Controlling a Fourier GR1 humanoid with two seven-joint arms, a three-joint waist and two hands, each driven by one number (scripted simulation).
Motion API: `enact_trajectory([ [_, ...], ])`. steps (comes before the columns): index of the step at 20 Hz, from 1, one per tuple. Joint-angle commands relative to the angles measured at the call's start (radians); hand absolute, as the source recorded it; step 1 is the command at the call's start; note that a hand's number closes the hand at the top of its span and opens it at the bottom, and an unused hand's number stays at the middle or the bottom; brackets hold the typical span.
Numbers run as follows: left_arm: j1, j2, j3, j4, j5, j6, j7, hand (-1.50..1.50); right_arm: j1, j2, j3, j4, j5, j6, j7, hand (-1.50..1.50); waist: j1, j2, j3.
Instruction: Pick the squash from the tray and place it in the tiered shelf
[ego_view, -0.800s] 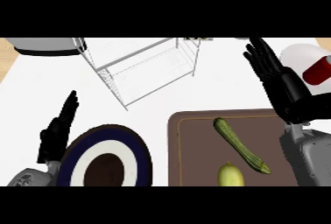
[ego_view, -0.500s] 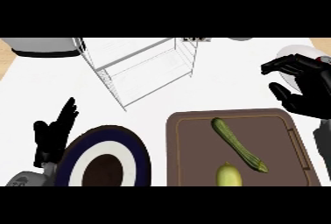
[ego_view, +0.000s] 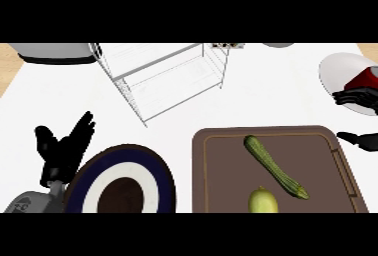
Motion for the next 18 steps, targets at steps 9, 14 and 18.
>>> enact_trajectory([
  [9,0.0,-0.037,0.025,0.093,-0.01,-0.017,0.023,0.0,-0.088,-0.182,0.114,0.004,0.072,0.362,-0.124,-1.5,-0.026,-0.009,-0.01],
  [14,0.064,-0.036,0.008,-0.03,-0.022,0.004,0.083,0.0,-0.065,-0.163,0.14,-0.215,0.032,0.305,0.149,-1.5,-0.029,-0.015,-0.01],
  [18,0.007,-0.029,0.031,-0.009,-0.009,-0.013,0.135,0.0,-0.081,-0.086,0.171,-0.376,0.002,0.203,0.414,-1.5,-0.036,-0.017,-0.011],
])
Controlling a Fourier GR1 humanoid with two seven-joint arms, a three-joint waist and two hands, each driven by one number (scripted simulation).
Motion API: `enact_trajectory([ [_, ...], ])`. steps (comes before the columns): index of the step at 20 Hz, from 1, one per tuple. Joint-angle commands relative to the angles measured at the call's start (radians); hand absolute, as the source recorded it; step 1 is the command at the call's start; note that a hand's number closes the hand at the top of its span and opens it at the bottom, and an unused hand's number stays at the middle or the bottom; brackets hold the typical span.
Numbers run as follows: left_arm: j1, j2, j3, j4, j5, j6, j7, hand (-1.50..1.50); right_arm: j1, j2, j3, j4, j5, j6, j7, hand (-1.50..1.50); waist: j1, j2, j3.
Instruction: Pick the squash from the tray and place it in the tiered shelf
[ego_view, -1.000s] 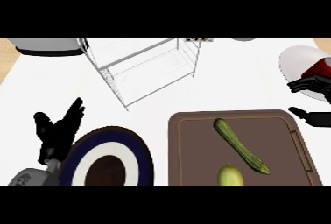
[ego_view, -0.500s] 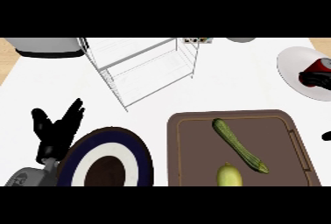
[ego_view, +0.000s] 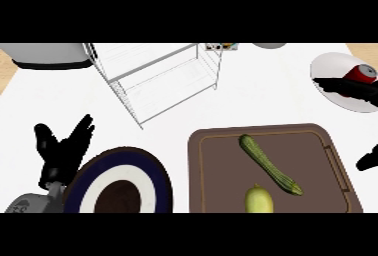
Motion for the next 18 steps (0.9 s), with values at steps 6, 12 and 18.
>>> enact_trajectory([
  [6,0.046,0.013,0.03,-0.029,0.011,-0.036,0.061,0.0,0.051,0.108,0.077,-0.315,0.064,-0.167,0.389,-1.5,0.001,0.006,-0.005],
  [12,0.007,-0.041,0.034,0.038,-0.037,-0.042,0.01,0.0,0.051,0.153,0.144,-0.365,0.12,-0.123,0.528,-1.5,0.005,0.009,-0.005],
  [18,0.075,-0.063,0.032,-0.007,-0.065,-0.05,-0.015,0.0,0.09,0.215,0.216,-0.436,0.231,-0.134,0.605,-1.5,0.01,0.008,-0.005],
])
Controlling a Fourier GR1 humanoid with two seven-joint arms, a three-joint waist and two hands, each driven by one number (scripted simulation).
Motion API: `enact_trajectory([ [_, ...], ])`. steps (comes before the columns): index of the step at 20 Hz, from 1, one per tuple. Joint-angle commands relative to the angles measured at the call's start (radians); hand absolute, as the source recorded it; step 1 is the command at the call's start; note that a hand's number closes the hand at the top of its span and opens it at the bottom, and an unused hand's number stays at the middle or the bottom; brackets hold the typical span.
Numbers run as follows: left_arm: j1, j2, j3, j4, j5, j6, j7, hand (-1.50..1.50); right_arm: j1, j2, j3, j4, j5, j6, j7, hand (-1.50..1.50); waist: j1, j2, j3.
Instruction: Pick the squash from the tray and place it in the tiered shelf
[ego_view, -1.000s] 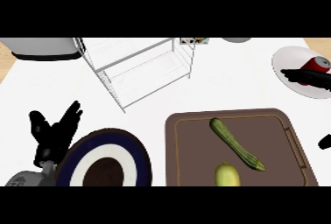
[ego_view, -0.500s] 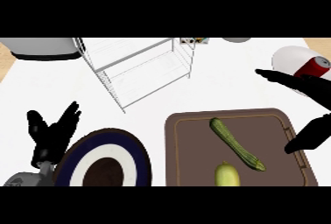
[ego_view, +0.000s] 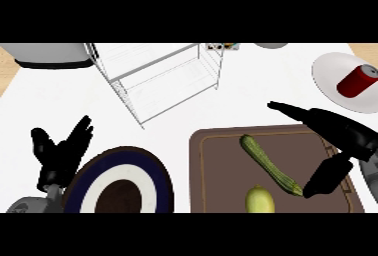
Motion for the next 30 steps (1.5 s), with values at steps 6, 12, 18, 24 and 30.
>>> enact_trajectory([
  [6,0.0,-0.065,-0.008,0.006,-0.054,0.037,0.06,0.0,0.05,0.078,0.032,-0.126,0.114,-0.009,0.17,-1.5,-0.002,0.006,-0.008],
  [12,0.011,-0.03,0.051,0.019,-0.054,-0.042,0.057,0.0,0.132,0.138,0.075,-0.071,0.293,-0.069,0.049,-1.5,0.0,0.007,-0.008],
  [18,0.015,-0.079,0.037,-0.038,-0.106,-0.003,0.113,0.0,0.124,0.179,0.071,-0.013,0.368,-0.053,0.02,-1.5,0.002,0.008,-0.008],
  [24,-0.029,-0.091,0.082,0.02,-0.109,-0.049,0.102,0.0,0.161,0.177,0.058,0.082,0.509,-0.135,-0.112,-1.5,0.0,0.008,-0.008],
  [30,0.031,-0.124,0.085,-0.002,-0.157,-0.042,0.071,0.0,0.142,0.216,0.045,0.071,0.562,-0.124,-0.102,-1.5,0.001,0.008,-0.008],
])
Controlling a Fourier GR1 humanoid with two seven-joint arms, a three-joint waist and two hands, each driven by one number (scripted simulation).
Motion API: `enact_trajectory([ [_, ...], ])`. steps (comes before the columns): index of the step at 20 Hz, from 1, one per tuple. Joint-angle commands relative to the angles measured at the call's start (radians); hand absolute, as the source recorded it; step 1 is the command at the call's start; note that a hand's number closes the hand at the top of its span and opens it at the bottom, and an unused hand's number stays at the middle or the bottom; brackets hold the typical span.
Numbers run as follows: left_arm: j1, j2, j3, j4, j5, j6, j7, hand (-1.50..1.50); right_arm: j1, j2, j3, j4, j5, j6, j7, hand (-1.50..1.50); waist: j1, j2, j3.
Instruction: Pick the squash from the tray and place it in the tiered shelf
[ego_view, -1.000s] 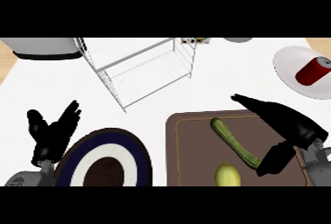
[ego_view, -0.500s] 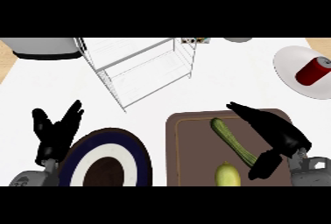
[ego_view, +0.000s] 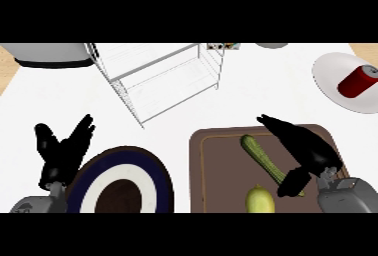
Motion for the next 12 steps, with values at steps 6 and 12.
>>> enact_trajectory([
  [6,-0.054,-0.042,0.027,0.116,-0.046,-0.026,-0.029,0.0,-0.001,0.079,-0.007,0.208,0.116,-0.158,-0.208,-1.5,-0.002,0.006,-0.006],
  [12,0.017,-0.063,0.005,-0.047,-0.076,0.004,0.065,0.0,-0.039,0.14,0.007,0.278,0.15,-0.141,-0.229,-1.5,0.003,0.005,-0.005],
])
